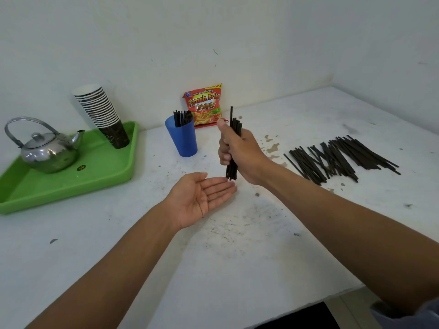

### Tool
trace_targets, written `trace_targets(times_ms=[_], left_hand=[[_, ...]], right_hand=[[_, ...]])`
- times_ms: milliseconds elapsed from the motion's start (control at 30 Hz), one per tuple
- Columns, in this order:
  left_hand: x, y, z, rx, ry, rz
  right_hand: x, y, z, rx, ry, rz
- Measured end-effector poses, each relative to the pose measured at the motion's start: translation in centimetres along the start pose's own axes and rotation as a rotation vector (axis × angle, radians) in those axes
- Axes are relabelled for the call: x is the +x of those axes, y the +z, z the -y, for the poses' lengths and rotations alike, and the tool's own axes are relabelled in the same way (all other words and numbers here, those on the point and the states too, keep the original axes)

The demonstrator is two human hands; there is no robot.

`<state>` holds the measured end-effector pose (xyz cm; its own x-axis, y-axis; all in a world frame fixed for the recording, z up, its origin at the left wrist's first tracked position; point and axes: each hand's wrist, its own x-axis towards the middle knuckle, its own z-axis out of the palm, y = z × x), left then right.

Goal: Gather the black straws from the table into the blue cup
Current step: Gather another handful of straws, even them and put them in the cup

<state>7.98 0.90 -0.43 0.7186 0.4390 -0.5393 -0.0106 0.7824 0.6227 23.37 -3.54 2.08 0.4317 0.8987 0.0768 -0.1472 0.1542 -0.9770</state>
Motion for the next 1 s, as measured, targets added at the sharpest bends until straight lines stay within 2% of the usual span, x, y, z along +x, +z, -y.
trace_targets(times_ms=[100,200,300,367,567,833,1000], left_hand=[[0.5,-1.3,-2.3,0.086,0.111,-0.151],[1.6,-2.4,-5.0,0.235,0.322,-0.373],[2.9,-3.2,-7.7,0.482,0.51,-0.574],[3.9,-3.7,-9.1,0.682,0.585,-0.633],[7.4,-4.7,-11.8,0.892,0.692,-0.564],[9.5,-6.1,-11.4,0.861,0.81,-0.49],[9.6,-6.3,-11.2,0.865,0.842,-0.465]], right_hand=[[1.9,1.1,0.7,0.002,-0.046,-0.033],[4.0,2.2,1.3,-0.017,-0.087,-0.07],[6.3,3.6,2.0,0.0,-0.125,-0.099],[7.9,4.5,2.5,0.042,-0.125,-0.125],[12.5,6.9,3.5,0.109,-0.123,-0.153],[16.2,8.6,1.9,0.026,-0.127,-0.094],[16.7,8.6,1.6,0.009,-0.164,-0.136]])
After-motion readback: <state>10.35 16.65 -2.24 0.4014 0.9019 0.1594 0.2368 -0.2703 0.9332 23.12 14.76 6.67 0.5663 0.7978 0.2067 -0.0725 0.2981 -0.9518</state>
